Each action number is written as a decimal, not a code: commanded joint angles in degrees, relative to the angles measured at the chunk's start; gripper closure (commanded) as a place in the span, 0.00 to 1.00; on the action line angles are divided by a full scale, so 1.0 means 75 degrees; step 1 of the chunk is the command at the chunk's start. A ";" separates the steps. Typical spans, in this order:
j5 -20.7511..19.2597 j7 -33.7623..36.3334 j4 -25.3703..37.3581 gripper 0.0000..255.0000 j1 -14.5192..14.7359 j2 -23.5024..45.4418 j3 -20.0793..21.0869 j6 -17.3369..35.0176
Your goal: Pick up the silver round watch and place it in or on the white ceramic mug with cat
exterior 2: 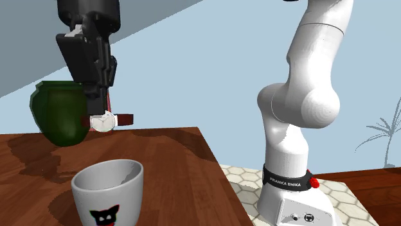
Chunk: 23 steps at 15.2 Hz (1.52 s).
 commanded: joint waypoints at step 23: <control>0.0070 -0.0101 -0.0963 0.00 0.0035 0.0248 0.0120 0.1206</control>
